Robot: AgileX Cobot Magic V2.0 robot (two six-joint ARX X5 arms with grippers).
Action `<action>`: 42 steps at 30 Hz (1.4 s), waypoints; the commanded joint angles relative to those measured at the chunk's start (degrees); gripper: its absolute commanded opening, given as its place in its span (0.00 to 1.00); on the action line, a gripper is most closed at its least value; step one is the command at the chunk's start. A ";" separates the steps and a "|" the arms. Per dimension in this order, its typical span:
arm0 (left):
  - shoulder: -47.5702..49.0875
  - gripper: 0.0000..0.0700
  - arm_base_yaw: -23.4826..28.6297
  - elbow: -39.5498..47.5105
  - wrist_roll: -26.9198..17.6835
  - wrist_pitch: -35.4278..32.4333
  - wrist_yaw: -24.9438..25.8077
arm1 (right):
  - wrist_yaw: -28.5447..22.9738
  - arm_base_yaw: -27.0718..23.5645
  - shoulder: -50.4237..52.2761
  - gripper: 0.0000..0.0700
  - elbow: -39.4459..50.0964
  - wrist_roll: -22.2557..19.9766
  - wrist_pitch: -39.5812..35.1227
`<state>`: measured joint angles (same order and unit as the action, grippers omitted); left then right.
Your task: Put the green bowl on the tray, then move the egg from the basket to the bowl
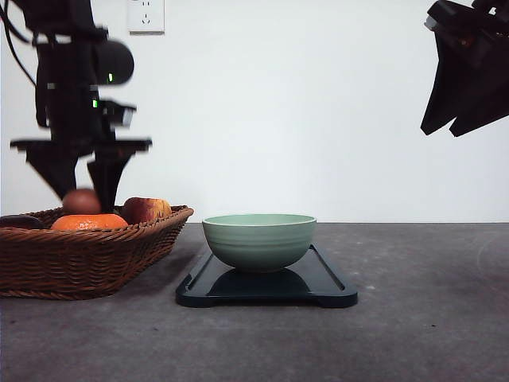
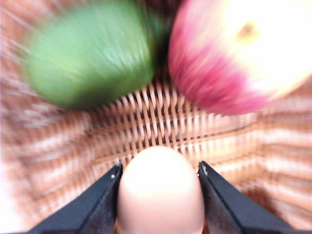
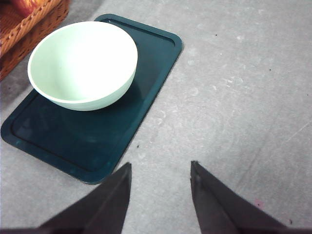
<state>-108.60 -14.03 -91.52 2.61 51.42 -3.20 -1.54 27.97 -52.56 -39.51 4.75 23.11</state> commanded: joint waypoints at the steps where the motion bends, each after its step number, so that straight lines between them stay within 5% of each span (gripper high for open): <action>1: 1.17 0.27 -0.39 -2.61 -0.02 0.04 -0.23 | -0.07 0.35 -0.50 0.34 -0.15 -0.26 -0.35; 13: 5.93 0.27 -6.86 -5.29 0.23 -4.95 8.08 | -0.07 0.35 -0.50 0.34 -0.15 -0.26 -0.35; 26: 3.08 0.27 -18.21 -5.27 -0.76 -14.85 7.04 | -0.08 0.35 -0.50 0.34 -0.15 -0.26 -0.32; 42: -9.19 0.27 -21.51 -5.27 -0.87 -17.03 7.04 | -0.07 0.35 -0.50 0.34 -0.15 -0.28 0.54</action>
<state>-116.05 -34.86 -95.50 2.37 34.73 3.97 -1.54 27.97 -52.56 -39.51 4.75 23.78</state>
